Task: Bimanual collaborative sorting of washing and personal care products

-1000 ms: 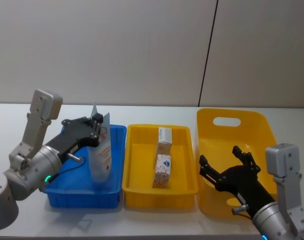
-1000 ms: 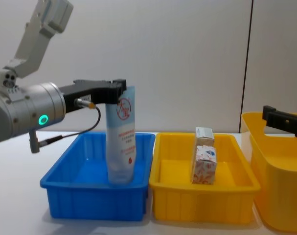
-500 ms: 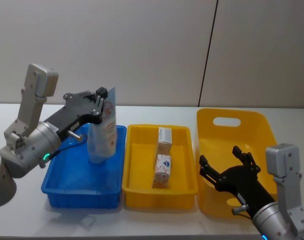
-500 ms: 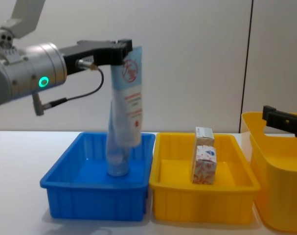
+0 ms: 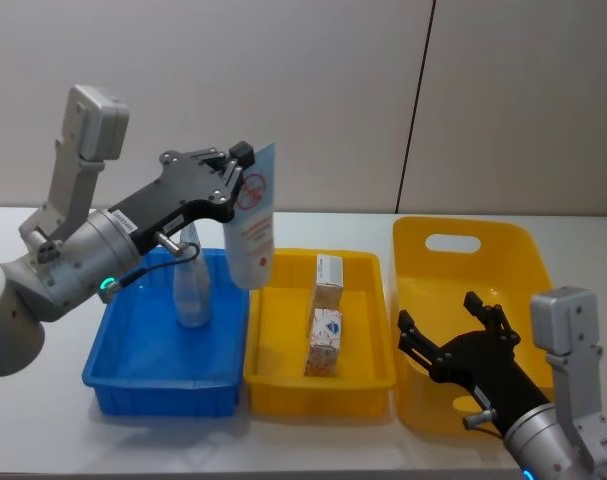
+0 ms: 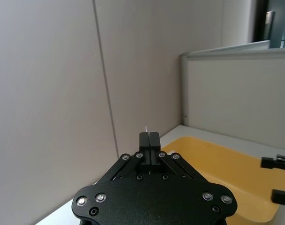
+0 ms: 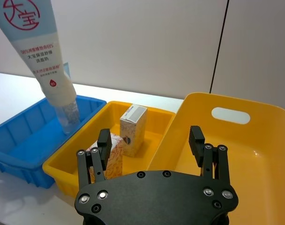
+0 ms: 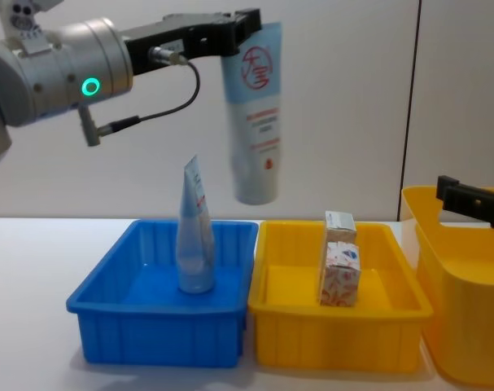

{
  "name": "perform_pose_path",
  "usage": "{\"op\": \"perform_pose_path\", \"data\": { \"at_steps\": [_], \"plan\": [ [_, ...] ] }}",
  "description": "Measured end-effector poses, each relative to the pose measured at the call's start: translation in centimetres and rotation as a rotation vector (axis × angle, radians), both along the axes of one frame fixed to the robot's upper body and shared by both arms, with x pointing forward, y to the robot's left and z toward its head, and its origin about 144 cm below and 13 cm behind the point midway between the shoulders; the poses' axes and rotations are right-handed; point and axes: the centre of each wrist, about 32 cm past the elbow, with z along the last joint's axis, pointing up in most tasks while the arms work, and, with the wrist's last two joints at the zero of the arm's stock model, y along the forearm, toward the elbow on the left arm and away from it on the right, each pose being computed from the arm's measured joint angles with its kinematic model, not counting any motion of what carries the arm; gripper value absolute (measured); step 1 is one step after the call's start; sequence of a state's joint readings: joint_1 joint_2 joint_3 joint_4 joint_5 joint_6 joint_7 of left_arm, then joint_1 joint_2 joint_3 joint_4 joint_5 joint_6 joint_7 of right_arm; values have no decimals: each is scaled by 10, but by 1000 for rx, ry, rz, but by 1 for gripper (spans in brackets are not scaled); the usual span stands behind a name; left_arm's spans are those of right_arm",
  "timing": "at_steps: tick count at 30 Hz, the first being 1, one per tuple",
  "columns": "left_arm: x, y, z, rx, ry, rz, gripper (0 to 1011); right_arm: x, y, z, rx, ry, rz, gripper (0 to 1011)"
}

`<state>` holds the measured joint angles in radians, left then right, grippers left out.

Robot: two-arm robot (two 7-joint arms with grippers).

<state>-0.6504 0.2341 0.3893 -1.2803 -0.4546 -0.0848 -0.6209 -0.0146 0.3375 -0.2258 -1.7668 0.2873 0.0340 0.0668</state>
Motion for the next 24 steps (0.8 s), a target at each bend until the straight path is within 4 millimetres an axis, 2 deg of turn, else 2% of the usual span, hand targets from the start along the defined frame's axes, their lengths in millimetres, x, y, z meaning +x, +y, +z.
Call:
{"op": "perform_pose_path", "data": {
  "at_steps": [10,24],
  "plan": [
    [5,-8,8,-9,-21,-108,0,0,0,0,0,0,0,1003],
    [9,-14,7,-8,-17,-183,0,0,0,0,1,1,2,1003]
  ]
}}
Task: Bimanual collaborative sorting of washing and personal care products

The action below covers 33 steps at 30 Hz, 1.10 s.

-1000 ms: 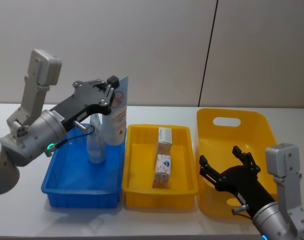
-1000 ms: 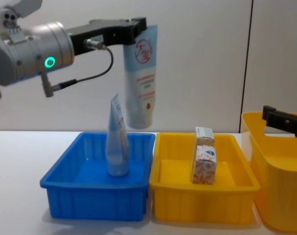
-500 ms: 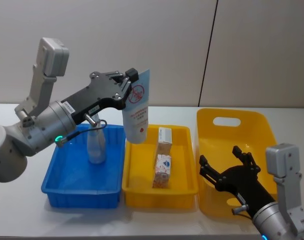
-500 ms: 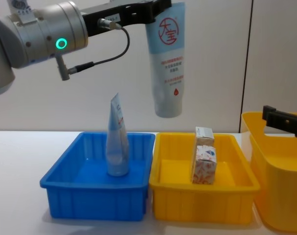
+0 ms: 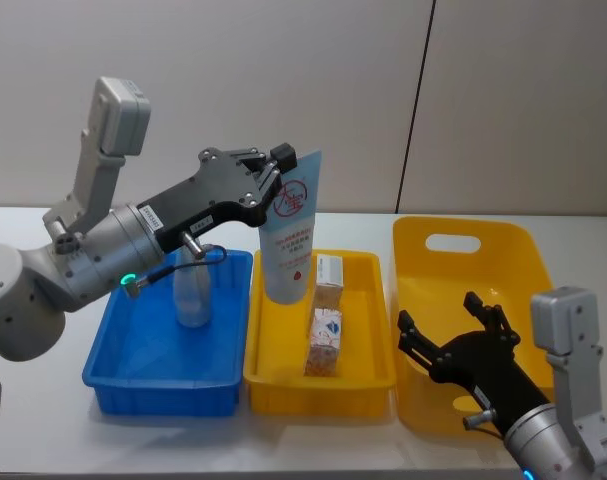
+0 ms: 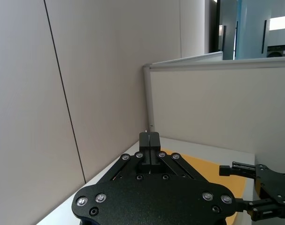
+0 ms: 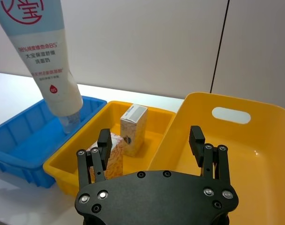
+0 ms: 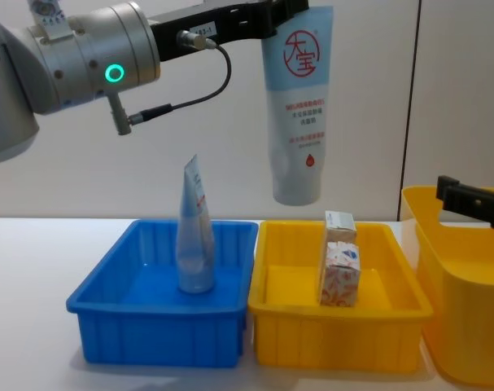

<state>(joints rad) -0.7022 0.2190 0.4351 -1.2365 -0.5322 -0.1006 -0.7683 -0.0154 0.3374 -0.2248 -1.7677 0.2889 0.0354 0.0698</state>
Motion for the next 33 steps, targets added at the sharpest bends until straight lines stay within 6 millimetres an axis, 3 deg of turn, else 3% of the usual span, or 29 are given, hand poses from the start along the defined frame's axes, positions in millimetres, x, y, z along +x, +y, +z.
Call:
{"op": "perform_pose_path", "data": {
  "at_steps": [19,33],
  "plan": [
    [1,-3,-1,2,2,-30,0,0,-4,29,49,66,154,1003],
    [2,-3,-1,2,2,-35,0,19,12,51,40,90,231,1003]
  ]
}}
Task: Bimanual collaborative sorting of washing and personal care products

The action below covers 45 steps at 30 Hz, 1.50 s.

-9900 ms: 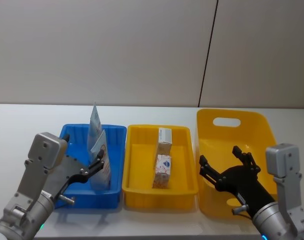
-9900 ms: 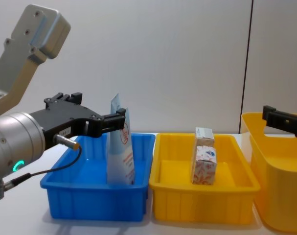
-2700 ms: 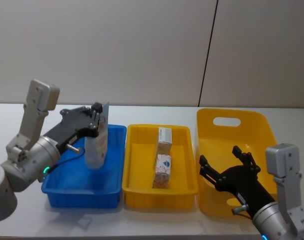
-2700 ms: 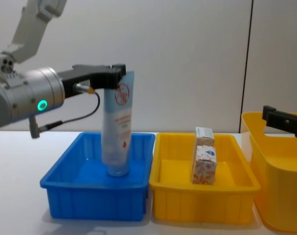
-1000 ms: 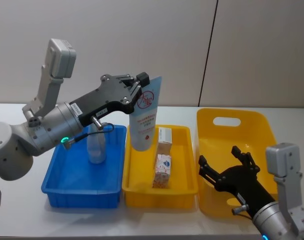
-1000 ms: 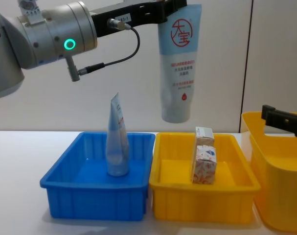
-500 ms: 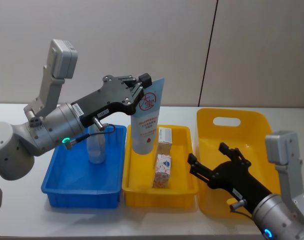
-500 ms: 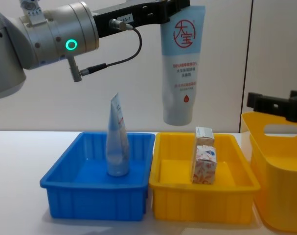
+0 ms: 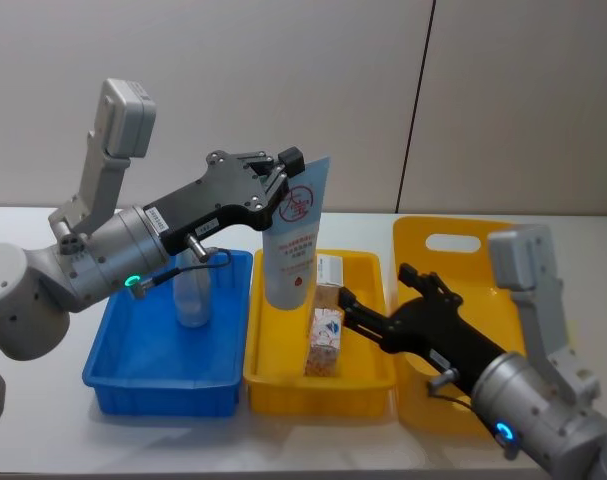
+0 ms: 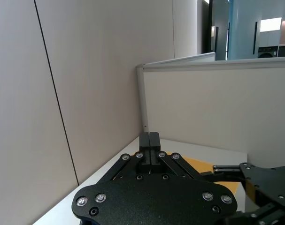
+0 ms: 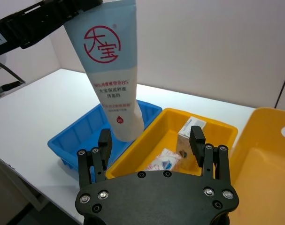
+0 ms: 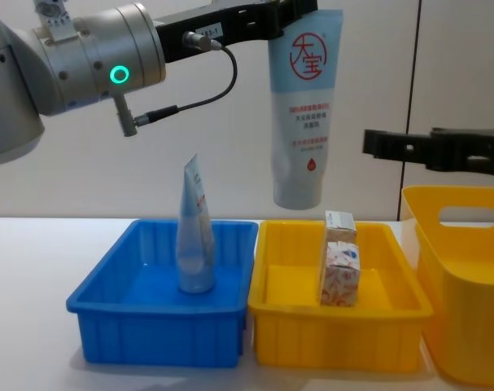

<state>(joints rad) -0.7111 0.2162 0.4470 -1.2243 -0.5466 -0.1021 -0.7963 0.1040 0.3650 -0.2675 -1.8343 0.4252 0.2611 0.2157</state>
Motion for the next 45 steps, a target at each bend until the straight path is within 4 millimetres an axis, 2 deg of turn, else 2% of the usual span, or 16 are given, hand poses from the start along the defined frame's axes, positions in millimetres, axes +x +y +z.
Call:
{"op": "perform_pose_path", "data": {
  "at_steps": [19,45],
  "plan": [
    [0,0,0,0,0,-2,0,35,39,7,-72,-18,35,1003],
    [0,0,0,0,0,-2,0,65,90,-2,-138,-64,-4,1003]
  ]
}}
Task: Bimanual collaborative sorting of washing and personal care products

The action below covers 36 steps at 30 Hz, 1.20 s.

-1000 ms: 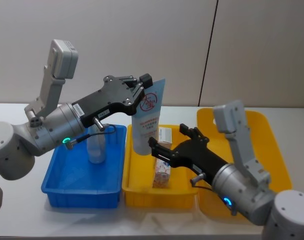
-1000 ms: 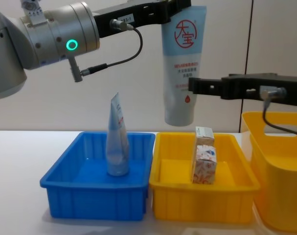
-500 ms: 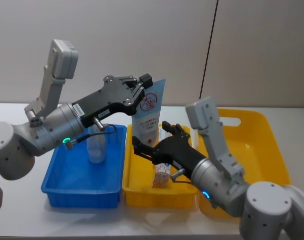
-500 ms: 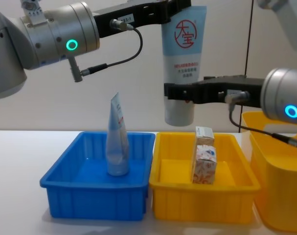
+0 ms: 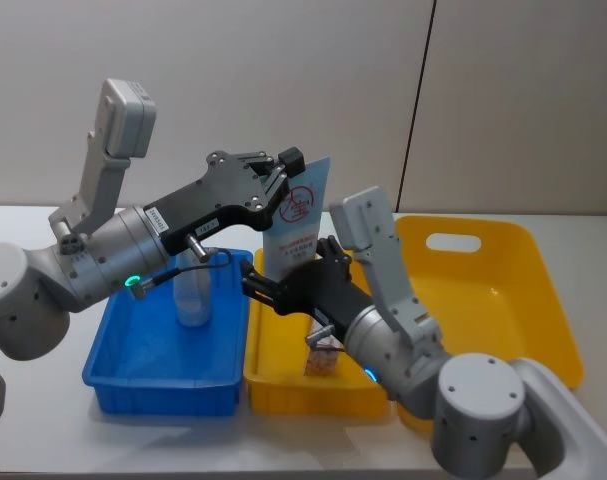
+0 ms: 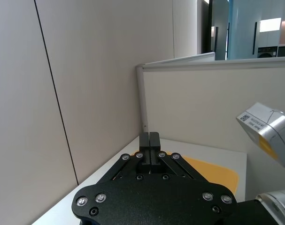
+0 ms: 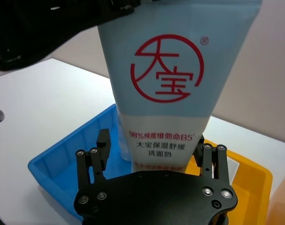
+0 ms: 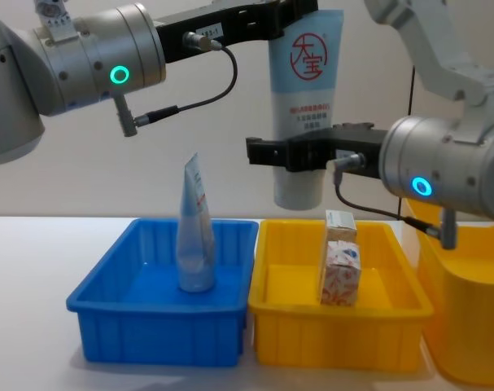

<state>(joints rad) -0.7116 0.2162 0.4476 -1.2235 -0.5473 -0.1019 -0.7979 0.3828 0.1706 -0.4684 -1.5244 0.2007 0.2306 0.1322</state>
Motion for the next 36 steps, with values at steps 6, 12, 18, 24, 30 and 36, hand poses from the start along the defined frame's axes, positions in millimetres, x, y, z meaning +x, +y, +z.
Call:
{"op": "perform_pose_path", "data": {
  "at_steps": [6,12,18,24,30,36],
  "plan": [
    [0,0,0,0,0,0,0,4,9,-1,-4,-15,-15,926],
    [0,0,0,0,0,0,0,6,14,-1,-6,-24,-22,733],
    [0,0,0,0,0,0,0,8,18,-2,-8,-30,-26,586],
    [0,0,0,0,0,0,0,9,20,-2,-9,-34,-29,429],
    [0,0,0,0,0,0,76,9,19,-2,-10,-34,-32,308],
    [0,0,0,0,0,0,205,8,17,-2,-12,-28,-40,250]
  ]
}}
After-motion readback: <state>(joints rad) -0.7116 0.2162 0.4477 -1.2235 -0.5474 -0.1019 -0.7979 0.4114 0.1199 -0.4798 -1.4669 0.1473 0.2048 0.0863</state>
